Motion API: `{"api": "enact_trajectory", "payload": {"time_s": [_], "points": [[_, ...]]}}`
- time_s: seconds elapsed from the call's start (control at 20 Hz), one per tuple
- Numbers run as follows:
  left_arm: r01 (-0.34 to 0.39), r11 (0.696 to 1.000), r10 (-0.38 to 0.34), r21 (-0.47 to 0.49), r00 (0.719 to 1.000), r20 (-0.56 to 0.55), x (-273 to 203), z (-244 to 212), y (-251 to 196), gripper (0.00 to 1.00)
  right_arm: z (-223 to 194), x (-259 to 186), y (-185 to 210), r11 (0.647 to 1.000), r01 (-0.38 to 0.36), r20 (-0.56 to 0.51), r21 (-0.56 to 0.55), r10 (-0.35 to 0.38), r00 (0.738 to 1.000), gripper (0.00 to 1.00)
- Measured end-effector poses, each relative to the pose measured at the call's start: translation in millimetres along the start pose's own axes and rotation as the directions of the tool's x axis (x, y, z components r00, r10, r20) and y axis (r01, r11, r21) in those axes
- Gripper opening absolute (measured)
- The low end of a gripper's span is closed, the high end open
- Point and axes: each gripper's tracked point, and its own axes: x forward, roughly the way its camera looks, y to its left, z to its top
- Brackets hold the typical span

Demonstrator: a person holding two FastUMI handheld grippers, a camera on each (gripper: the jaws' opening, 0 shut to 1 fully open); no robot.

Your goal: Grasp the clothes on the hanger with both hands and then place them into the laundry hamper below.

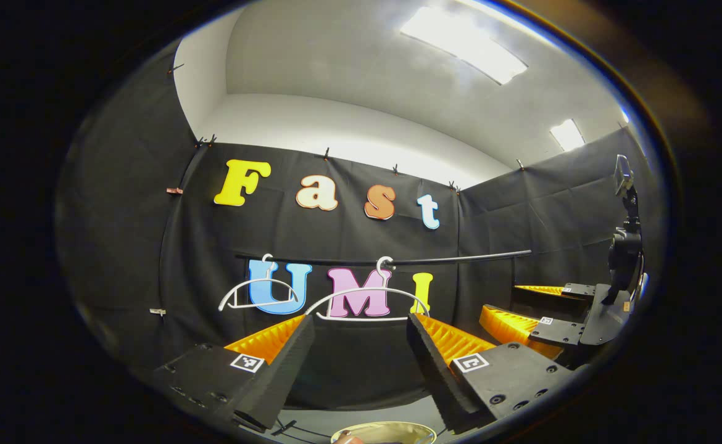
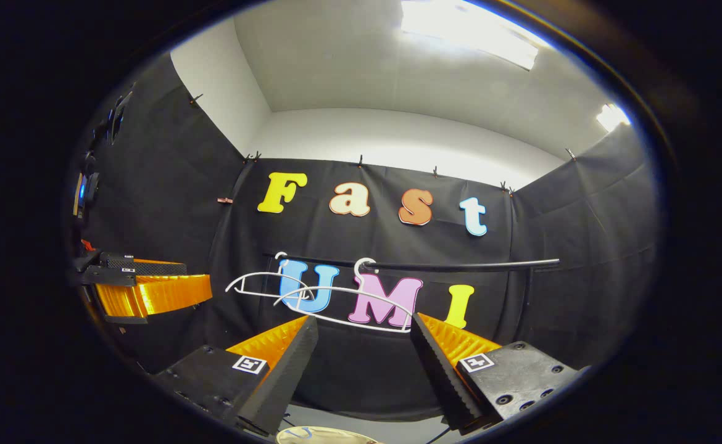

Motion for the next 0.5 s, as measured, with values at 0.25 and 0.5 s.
{"api": "enact_trajectory", "payload": {"time_s": [0.25, 0.5], "points": [[-0.009, 1.000, 0.009, 0.014, 1.000, -0.022, 11.1, -5.5, -7.1, 0.95, -1.5, 5.9, -13.4, 0.999, 0.008, -0.008, 0.040, -0.007, 1.000, 0.95], [-0.003, 1.000, 0.004, 0.018, 0.999, -0.048, 18.5, -12.7, -14.4, 0.95, 2.1, 9.9, -18.0, 0.999, 0.001, 0.006, 0.037, -0.002, 1.000, 0.97]]}}
